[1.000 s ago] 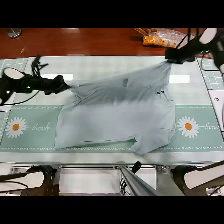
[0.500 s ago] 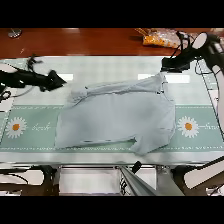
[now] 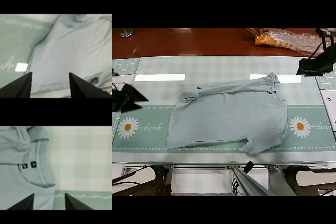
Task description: Fold the shirts.
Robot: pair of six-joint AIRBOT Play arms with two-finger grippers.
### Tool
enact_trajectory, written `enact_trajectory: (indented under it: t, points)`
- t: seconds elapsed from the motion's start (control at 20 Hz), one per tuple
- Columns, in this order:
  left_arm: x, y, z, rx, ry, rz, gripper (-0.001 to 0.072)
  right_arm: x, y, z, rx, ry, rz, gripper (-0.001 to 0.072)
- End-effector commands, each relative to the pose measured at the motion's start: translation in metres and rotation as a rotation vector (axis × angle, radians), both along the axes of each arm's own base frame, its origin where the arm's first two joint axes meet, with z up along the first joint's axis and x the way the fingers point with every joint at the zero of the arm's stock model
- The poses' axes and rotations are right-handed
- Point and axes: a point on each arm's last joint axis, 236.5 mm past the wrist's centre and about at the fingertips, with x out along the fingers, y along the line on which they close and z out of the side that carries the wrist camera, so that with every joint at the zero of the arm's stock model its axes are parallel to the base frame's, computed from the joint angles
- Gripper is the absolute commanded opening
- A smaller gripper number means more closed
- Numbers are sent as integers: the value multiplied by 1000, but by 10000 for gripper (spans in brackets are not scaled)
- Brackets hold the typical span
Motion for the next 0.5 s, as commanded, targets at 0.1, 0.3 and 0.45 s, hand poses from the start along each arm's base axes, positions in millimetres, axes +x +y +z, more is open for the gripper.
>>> enact_trajectory:
  t: [0.1,0.3,0.45]
  points:
    - [-97,-32,-62,-70,175,6,531,-40,2,-46,109,114,-22,479]
    - [-128,-50,-92,-103,266,6,531,-29,6,-46,134,67,-25,478]
    - [-138,-56,-105,-108,273,-3,531,-26,8,-45,140,53,-27,478]
